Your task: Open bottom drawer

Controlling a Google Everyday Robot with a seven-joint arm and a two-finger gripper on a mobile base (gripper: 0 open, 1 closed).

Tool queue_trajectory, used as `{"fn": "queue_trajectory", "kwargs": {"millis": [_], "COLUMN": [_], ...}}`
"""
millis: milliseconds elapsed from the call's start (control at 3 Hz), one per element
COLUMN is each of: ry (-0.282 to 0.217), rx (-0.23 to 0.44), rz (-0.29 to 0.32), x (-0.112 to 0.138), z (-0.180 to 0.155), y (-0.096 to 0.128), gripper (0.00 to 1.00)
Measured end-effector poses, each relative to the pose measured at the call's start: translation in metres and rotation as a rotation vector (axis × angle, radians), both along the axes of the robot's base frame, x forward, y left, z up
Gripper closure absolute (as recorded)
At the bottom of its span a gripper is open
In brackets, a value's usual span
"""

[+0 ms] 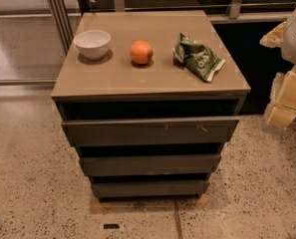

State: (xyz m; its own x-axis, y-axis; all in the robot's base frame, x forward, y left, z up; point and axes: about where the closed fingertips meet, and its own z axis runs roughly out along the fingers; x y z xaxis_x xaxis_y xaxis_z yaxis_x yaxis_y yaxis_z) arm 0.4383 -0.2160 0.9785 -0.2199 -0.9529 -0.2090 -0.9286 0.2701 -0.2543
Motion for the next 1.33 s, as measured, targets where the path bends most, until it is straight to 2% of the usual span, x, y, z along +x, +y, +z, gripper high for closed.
{"fn": "queue_trajectory", "kwargs": {"millis": [333,667,1000,1333], "ry": [0.0,-0.015,0.01,0.088], "rx": [0.0,0.013,0.079,0.171], "rz": [0.0,0.011,0.032,0.054], "x": [0.0,-0.002,-0.01,-0.014], "z": [0.0,-0.025,-0.101,-0.196], "y": [0.0,-0.003,-0.004,0.007], "gripper": [0.0,0.0,0.0,0.0]}}
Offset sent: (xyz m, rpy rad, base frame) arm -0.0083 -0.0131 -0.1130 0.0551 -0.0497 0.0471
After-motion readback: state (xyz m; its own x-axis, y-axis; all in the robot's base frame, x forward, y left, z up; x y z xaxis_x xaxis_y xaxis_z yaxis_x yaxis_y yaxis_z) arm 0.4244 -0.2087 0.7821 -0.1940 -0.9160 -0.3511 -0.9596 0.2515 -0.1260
